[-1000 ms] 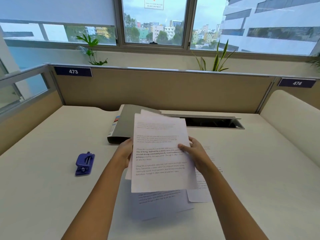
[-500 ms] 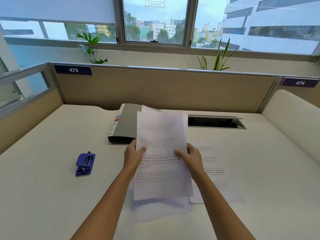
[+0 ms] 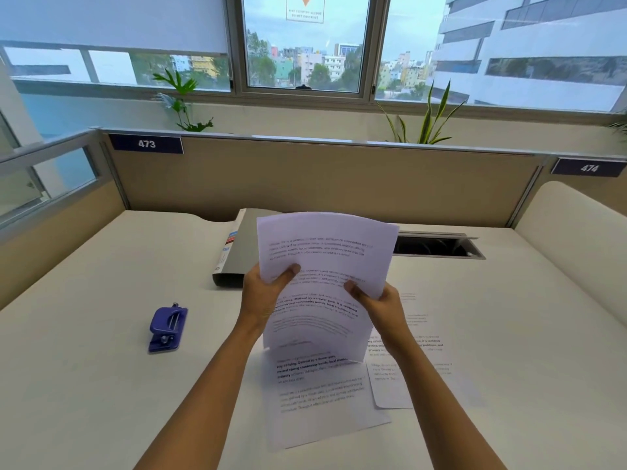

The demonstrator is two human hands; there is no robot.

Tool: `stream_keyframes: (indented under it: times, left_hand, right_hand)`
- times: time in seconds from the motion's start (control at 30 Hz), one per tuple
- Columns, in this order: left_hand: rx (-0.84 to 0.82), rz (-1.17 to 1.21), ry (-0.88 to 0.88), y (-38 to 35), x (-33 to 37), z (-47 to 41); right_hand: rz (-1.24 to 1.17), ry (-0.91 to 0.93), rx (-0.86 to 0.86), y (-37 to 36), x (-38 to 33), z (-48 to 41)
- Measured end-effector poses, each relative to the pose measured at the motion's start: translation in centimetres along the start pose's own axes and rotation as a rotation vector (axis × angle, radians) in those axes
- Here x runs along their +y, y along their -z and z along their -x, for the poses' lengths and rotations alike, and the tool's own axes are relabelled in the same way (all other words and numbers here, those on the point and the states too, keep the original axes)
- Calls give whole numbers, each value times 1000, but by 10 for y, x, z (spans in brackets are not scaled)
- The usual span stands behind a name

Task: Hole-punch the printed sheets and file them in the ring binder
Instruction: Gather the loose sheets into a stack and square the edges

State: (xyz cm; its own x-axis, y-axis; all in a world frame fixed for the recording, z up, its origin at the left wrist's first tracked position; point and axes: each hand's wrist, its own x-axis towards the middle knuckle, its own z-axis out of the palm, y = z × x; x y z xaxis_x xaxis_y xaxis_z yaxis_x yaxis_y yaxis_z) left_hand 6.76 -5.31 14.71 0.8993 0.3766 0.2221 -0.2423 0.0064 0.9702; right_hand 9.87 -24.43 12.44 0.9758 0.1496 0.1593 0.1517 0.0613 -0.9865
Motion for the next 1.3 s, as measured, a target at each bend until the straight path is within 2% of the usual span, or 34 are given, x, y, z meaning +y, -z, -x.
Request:
stream_keyframes:
  times: [0.1,0.27,0.5,0.8,1.0,1.17,1.3]
  left_hand:
    - [4,40,23,-5,7,-1]
    - [-18,18,-35,-3,14,-8]
    - [-120,-140,113,16,-13,-2]
    - [-138,33,199,4,-12,-4]
    - [-151,45,124,2,-6,-7]
    - [-129,-97,-9,4,2,-14]
    - [-123,-163,-58,17,-11,-10]
  right_hand:
    - [-4,3,3,0,-5,-2]
    - [-10,24,17,4,-12,-7]
    - [27,-109,-62,15,9,0]
    - [-20,-138,-88,6,5,-1]
    - [-54,-102,-23,7,0,-5]
    - [-34,8,-3,8,-9,-10]
    - [2,1,-40,16,1,-6]
